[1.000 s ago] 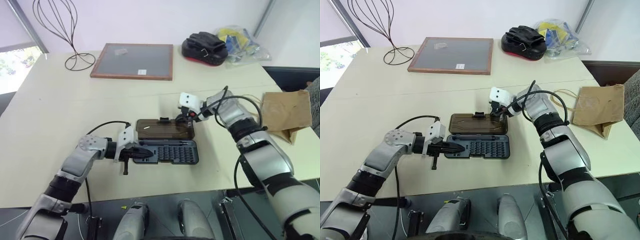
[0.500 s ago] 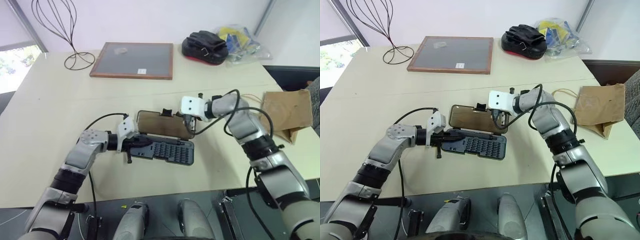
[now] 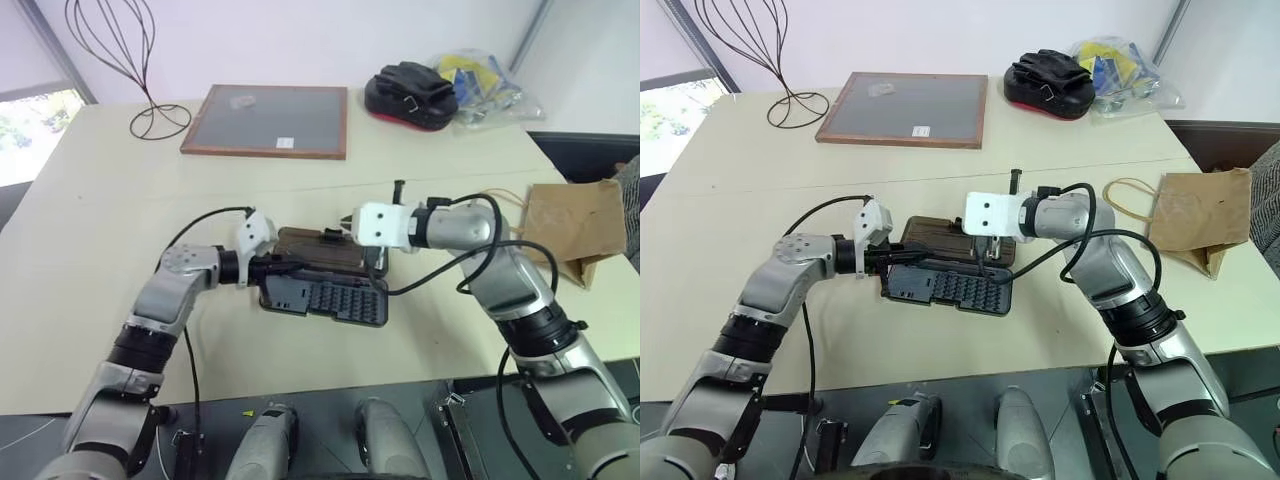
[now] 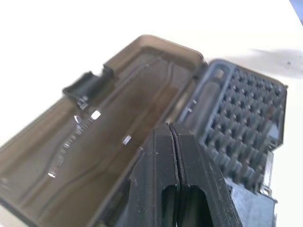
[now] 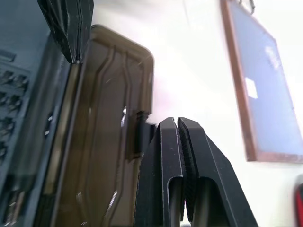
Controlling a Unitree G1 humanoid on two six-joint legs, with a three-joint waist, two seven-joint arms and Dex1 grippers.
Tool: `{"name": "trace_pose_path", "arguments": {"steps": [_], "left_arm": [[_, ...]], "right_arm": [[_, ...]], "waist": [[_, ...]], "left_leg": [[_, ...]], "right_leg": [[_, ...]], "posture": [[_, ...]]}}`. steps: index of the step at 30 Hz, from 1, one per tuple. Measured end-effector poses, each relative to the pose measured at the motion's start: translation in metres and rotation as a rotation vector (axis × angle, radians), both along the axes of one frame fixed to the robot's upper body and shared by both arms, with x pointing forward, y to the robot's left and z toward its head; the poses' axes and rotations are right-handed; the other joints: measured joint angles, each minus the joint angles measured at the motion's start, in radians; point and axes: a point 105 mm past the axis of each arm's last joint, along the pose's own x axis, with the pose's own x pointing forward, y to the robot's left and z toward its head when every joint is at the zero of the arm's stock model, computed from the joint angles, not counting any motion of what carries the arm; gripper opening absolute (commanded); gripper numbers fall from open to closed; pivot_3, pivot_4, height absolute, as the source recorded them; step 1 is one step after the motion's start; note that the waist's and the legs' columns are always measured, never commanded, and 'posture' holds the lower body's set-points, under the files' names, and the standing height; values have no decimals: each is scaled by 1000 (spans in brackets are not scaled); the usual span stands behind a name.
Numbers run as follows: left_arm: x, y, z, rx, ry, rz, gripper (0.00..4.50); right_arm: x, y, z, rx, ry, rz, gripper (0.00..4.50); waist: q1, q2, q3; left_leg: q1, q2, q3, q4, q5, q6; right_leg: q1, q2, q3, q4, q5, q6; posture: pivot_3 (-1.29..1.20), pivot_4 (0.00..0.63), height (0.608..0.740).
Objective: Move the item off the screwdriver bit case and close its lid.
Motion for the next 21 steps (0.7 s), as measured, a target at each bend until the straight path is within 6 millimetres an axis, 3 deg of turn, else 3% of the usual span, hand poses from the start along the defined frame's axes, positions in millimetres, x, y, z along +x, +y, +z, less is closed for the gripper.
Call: {"name": "trace_pose_path", "arguments": {"steps": [5,8,11,14,17,18,19,20,21], "left_arm": [[4,1,12,-47,13,21,0],[3,1,22,-48,-14,13,0],[-6,8,11,-26,20,2,0],[-13,18,-3,6,72,8,0],[-14,20,-6,18,81,5,0],[-16,24,-8,31,85,3,0],[-18,26,-12,45,86,-2,0],[-20,28,-15,57,88,-5,0],[-23,30,-22,67,100,-5,0]], "right_arm": [[0,2,0,11,-17,2,47],[3,3,-11,58,65,-28,47],[22,-9,-28,174,275,-171,47],[37,-24,-30,204,386,-270,47],[44,-27,-22,221,410,-286,841],[47,-24,-22,221,442,-276,1386],[53,-26,-23,216,471,-288,1607],[60,-30,-23,214,498,-311,2306],[67,-37,-22,215,521,-341,2635]], "waist": [[2,-1,0],[0,0,0],[-3,0,0],[-1,0,1],[3,0,1],[1,0,1],[-1,0,1],[-2,0,1],[-2,0,1]], "left_leg": [[0,0,0,0,0,0],[0,0,0,0,0,0],[0,0,0,0,0,0],[0,0,0,0,0,0],[-1,0,-1,-1,0,0],[0,0,0,-1,0,0],[0,0,1,-1,0,0],[0,0,1,-1,0,0],[0,0,1,-1,0,0]], "right_leg": [[0,0,0,0,0,0],[0,0,0,0,0,0],[0,0,0,0,0,0],[-1,0,0,0,0,0],[-1,0,0,0,0,0],[-1,0,0,-1,0,0],[-1,0,0,-1,0,0],[-1,0,0,-1,0,0],[-1,0,0,-1,0,0]], "posture": [[0,150,734],[0,150,734],[0,150,734],[0,150,734],[0,150,734],[0,150,734],[0,150,734],[0,150,734],[0,150,734]]}}
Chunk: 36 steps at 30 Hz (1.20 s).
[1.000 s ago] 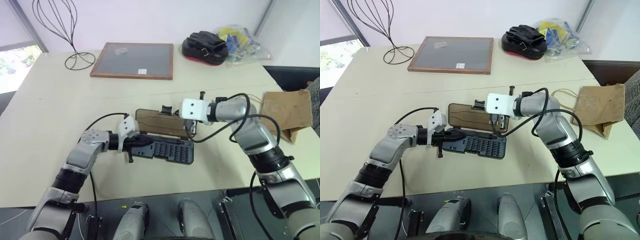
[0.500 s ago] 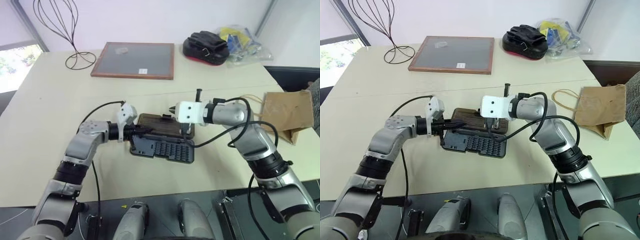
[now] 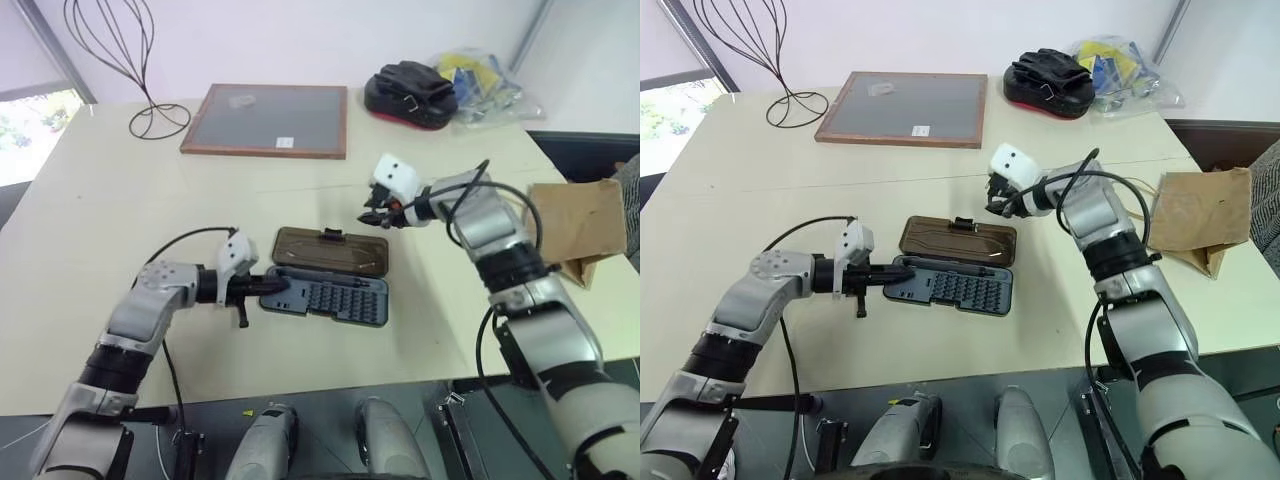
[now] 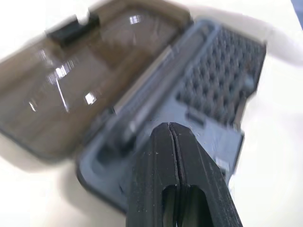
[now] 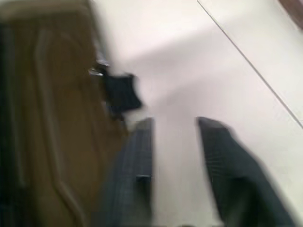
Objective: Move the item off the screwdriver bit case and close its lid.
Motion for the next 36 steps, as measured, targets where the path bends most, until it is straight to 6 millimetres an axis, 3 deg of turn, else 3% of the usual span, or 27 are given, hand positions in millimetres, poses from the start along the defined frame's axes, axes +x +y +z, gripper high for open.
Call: {"name": "trace_pose_path", "arguments": {"steps": [2,16,23,26,31,36], "left_arm": [[-1,0,-2,5,-9,-8,0],[-3,-6,-4,8,-31,-20,0],[-3,-8,-4,9,-36,-20,0],[-3,-10,-4,7,-39,-19,0],[-3,-10,-4,8,-40,-15,0],[-3,-10,-6,11,-37,-14,0]], "right_arm": [[6,-2,-1,4,45,-1,3570],[6,7,-39,-52,212,115,3570],[8,6,-39,-66,195,120,3570],[10,4,-40,-62,186,111,2739],[7,6,-43,-44,200,130,194],[4,3,-47,-22,200,127,36]], "waist": [[0,0,0],[-2,0,0],[-2,0,0],[-2,0,0],[-2,0,0],[-2,0,-1]], "left_leg": [[0,0,0,-1,0,0],[0,0,0,-1,0,0],[0,0,0,-1,0,0],[0,0,0,-1,0,-1],[2,0,0,0,0,-1],[3,-1,-1,0,0,-1]], "right_leg": [[0,0,0,0,0,0],[-1,0,0,0,0,0],[-1,0,0,1,0,0],[-1,0,0,1,0,0],[1,0,0,1,0,0],[3,1,0,1,0,-1]], "posture": [[0,150,734],[0,150,734],[0,150,734],[0,150,734],[0,150,734],[0,150,734]]}}
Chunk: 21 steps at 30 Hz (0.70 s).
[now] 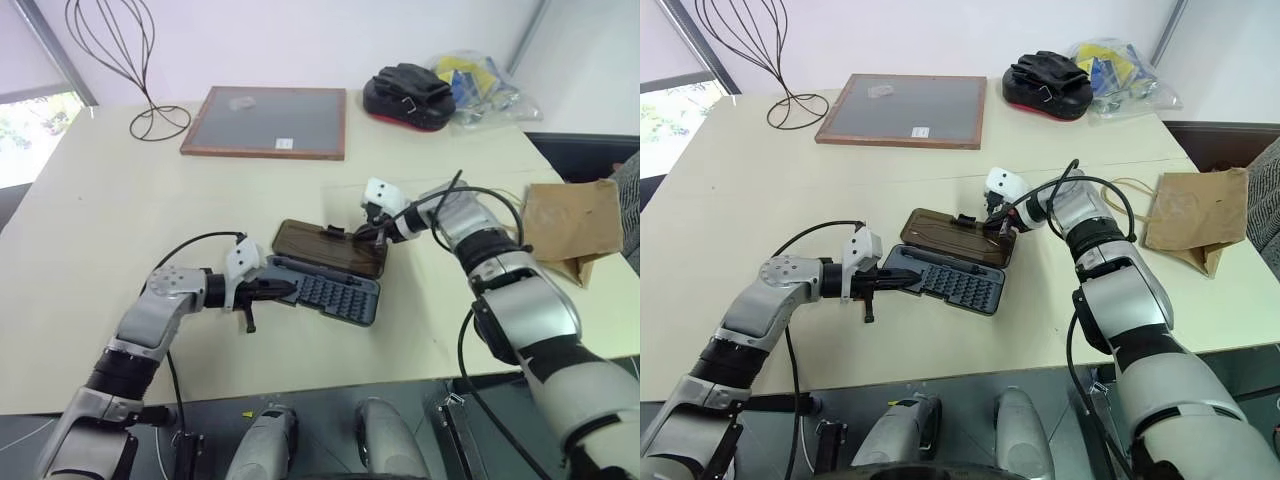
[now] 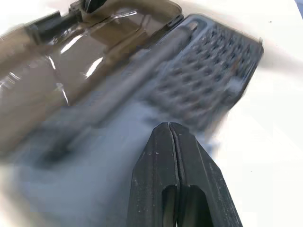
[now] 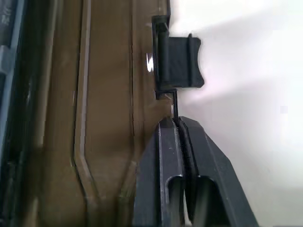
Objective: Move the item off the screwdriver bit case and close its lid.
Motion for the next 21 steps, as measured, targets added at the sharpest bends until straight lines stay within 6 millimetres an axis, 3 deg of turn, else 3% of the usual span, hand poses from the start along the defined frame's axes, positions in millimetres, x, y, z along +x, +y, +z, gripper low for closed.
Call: {"name": "trace_pose_path", "arguments": {"steps": [15,18,21], "left_arm": [[6,-5,5,-23,-5,12,0],[15,-7,19,-63,-28,40,0],[32,-6,52,-142,-89,92,0]], "right_arm": [[-7,-1,7,-61,-176,87,36],[-11,3,17,-67,-232,113,36],[-19,8,26,-69,-282,138,36]], "waist": [[2,0,0],[2,0,1],[3,0,1]], "left_leg": [[-1,0,0,0,0,0],[-2,0,0,0,0,0],[-3,0,-1,0,0,-1]], "right_leg": [[-2,0,0,0,0,0],[-3,0,0,0,0,0],[-4,0,0,0,0,0]], "posture": [[0,150,734],[0,150,734],[0,150,734]]}}
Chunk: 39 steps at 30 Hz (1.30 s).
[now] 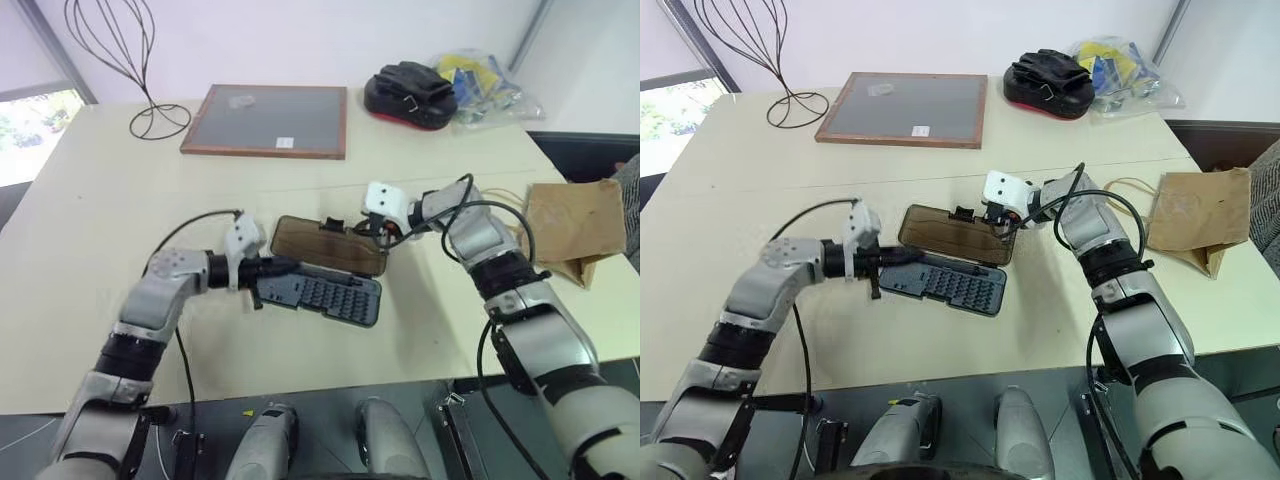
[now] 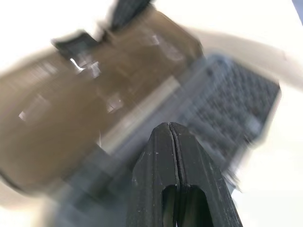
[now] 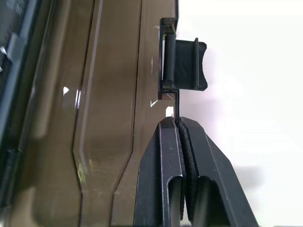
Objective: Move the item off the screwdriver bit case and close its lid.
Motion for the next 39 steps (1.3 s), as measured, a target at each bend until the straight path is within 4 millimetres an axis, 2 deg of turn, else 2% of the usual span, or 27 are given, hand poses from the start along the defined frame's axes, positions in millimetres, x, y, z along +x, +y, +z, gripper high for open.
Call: {"name": "trace_pose_path", "arguments": {"steps": [3,6,9,12,18,20,24,26,37,39], "left_arm": [[14,5,32,-72,-67,58,0],[31,12,52,-148,-88,139,0],[55,31,78,-242,-114,271,0],[68,51,85,-293,-112,369,0],[80,70,42,-267,12,458,0],[77,66,27,-223,38,425,0],[66,53,-22,-129,155,350,0],[62,47,-33,-107,194,316,0],[58,39,-42,-80,202,266,0],[58,39,-42,-79,200,264,0]], "right_arm": [[-7,4,4,2,-29,20,36],[-10,6,9,-1,-76,26,36],[-15,14,19,-17,-187,59,36],[-18,22,28,-21,-282,84,36],[-19,23,30,-21,-349,69,36],[-19,24,31,-20,-356,70,36],[-20,25,33,-18,-367,73,36],[-20,25,33,-18,-367,72,36],[-23,29,36,-16,-372,78,36],[-24,28,36,-17,-362,73,634]], "waist": [[-2,0,0],[0,-1,0],[-1,-1,0],[-2,-1,0],[0,-1,1],[0,-1,1],[-1,-1,1],[-1,-2,1],[-1,-2,1],[0,-2,1]], "left_leg": [[0,0,1,0,0,0],[0,0,0,1,0,-1],[-1,-1,0,1,1,-1],[-1,-1,1,1,3,-5],[-2,-1,1,1,4,-6],[-2,-1,1,1,4,-6],[-3,-1,1,1,4,-6],[-3,-1,1,1,3,-6],[-4,-1,1,2,3,-6],[-4,-1,1,2,3,-6]], "right_leg": [[0,0,0,0,0,0],[0,0,0,0,0,0],[-1,0,0,0,0,0],[-1,0,0,0,0,0],[-2,0,0,0,0,0],[-2,0,0,0,0,0],[-2,0,0,0,0,0],[-2,0,0,0,0,0],[-3,0,0,0,0,0],[-3,0,0,0,0,0]], "posture": [[0,150,734],[0,150,734],[0,150,734],[0,150,734],[0,150,734],[0,150,734],[0,150,734],[0,150,734],[0,150,734],[0,150,734]]}}
